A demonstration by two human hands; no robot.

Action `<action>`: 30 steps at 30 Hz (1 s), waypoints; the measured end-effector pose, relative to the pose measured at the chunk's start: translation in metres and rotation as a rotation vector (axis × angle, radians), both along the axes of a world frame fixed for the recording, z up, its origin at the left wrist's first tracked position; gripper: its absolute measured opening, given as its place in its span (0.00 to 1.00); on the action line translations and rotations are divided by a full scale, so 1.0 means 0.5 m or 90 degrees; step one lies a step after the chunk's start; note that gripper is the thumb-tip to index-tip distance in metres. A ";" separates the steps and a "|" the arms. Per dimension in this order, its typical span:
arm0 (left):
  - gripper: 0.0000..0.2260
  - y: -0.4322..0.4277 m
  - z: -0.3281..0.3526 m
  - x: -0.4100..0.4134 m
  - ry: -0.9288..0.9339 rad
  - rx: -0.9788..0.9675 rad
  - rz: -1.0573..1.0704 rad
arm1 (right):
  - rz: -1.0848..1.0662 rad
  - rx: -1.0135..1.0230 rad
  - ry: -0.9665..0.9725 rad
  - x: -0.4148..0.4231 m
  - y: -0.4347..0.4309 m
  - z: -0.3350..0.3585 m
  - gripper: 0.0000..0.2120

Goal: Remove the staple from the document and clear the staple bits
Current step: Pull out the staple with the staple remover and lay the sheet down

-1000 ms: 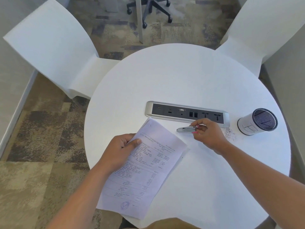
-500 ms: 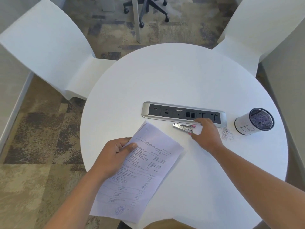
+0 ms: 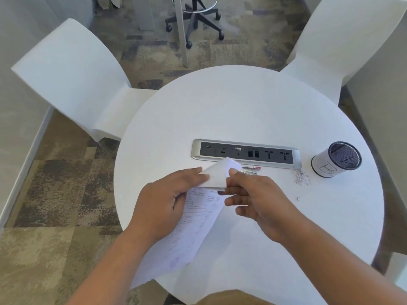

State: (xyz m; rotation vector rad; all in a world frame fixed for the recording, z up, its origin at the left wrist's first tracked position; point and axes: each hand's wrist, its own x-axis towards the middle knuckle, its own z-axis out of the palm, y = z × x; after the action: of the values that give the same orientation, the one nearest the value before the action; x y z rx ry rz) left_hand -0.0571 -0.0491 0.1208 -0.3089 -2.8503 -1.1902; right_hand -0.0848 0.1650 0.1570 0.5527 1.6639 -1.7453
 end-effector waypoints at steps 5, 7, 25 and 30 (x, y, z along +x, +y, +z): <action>0.25 0.017 0.044 0.014 0.157 -0.100 -0.055 | -0.025 -0.030 0.055 0.021 -0.001 0.024 0.08; 0.25 0.022 0.055 0.019 0.179 -0.125 -0.068 | -0.041 -0.064 0.066 0.029 0.001 0.032 0.07; 0.26 0.018 0.083 0.054 0.264 -0.146 -0.074 | -0.008 -0.157 0.169 0.072 0.000 0.060 0.08; 0.20 0.026 0.132 0.074 0.388 -0.164 -0.067 | 0.039 -0.143 0.273 0.083 0.010 0.088 0.09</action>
State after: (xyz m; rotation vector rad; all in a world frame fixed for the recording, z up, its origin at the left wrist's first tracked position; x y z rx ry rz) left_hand -0.0203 -0.0359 0.1866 -0.6990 -2.4510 -0.5875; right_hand -0.0431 0.1702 0.2008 0.0205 1.7046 -2.0741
